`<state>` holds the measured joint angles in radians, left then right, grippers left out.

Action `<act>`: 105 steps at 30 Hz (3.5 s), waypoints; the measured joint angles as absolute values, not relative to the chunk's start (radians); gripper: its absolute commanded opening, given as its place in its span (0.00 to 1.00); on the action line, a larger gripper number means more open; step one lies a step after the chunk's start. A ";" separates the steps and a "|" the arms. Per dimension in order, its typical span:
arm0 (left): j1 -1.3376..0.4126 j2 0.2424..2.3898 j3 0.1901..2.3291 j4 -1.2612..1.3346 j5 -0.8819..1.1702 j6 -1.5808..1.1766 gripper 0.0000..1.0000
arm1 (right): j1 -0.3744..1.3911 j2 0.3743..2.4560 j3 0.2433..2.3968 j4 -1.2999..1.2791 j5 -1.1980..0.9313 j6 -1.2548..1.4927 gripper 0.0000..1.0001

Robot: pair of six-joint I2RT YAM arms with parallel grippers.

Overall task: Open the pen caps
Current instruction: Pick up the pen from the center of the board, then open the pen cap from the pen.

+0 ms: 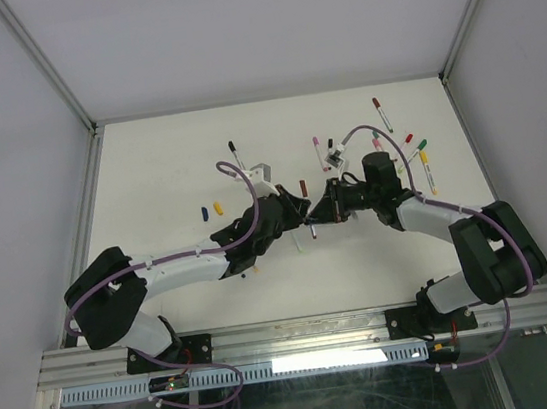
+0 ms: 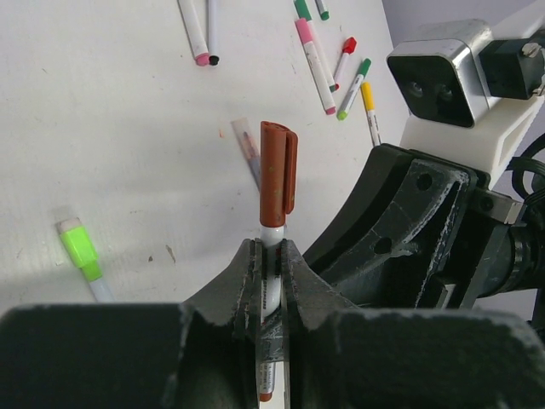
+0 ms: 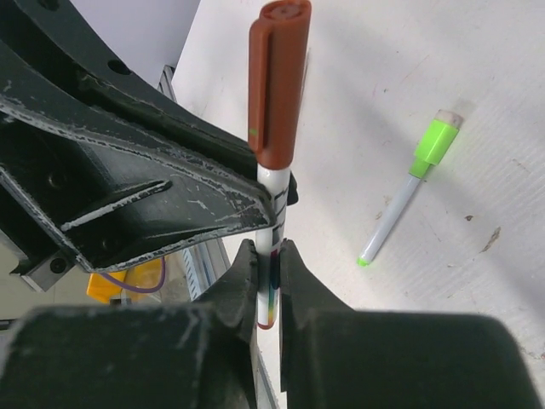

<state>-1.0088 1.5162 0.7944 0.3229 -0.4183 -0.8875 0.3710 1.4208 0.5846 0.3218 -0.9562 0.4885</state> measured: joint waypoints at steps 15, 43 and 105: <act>-1.008 1.354 0.660 0.463 -0.353 -0.758 0.82 | 0.361 1.421 0.663 0.207 -1.032 0.402 0.00; -0.745 1.377 0.414 1.207 0.396 -0.876 0.85 | 0.338 1.386 0.754 -0.003 -1.443 0.077 0.00; -0.884 1.473 0.535 0.942 0.025 -0.821 0.00 | 0.392 1.357 0.780 -0.117 -1.208 -0.046 0.30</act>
<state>-0.8841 1.4727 0.5354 0.9421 0.0250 -0.8207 0.3916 1.3567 0.7795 -0.1169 -1.2076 -0.0460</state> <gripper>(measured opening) 0.114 0.331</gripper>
